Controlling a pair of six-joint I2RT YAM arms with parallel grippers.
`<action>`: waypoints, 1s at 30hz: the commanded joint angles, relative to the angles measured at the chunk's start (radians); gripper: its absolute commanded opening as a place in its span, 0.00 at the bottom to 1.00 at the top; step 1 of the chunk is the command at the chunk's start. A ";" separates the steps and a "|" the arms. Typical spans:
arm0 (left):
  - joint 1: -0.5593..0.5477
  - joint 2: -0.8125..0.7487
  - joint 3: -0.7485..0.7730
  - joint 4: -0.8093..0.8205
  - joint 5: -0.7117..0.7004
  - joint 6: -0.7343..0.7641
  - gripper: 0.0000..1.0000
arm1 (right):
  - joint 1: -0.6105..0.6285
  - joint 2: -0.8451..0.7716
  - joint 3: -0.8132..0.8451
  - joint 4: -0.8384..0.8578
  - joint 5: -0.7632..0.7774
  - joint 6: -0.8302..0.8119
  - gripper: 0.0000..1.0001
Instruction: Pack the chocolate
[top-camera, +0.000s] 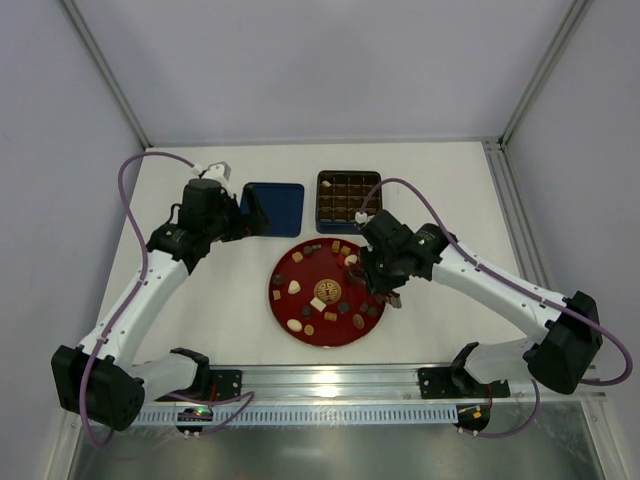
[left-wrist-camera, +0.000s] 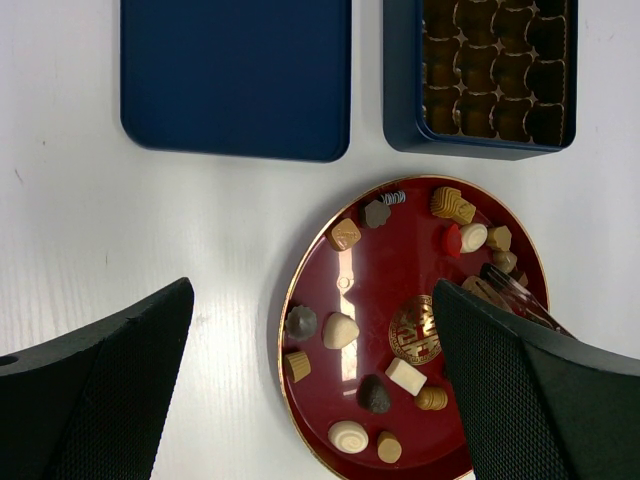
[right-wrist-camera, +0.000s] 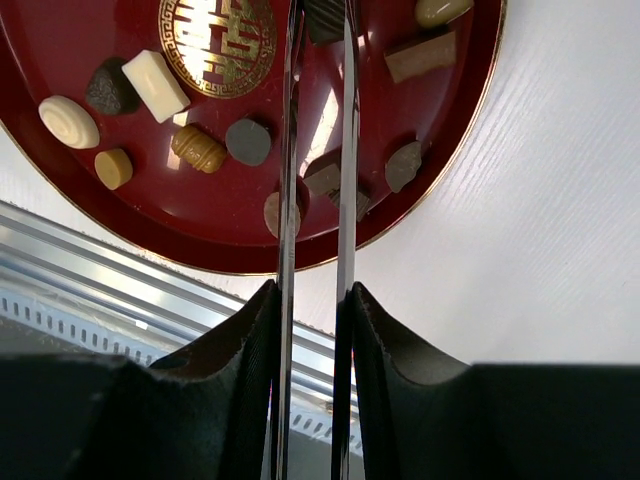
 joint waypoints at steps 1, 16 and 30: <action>0.005 -0.012 0.006 0.020 -0.010 0.009 1.00 | 0.001 0.005 0.067 -0.001 0.026 -0.012 0.35; 0.005 -0.008 0.006 0.021 -0.012 0.011 1.00 | -0.127 0.103 0.279 0.043 -0.018 -0.078 0.35; 0.005 0.000 0.007 0.020 -0.010 0.011 1.00 | -0.309 0.466 0.673 0.186 -0.017 -0.136 0.35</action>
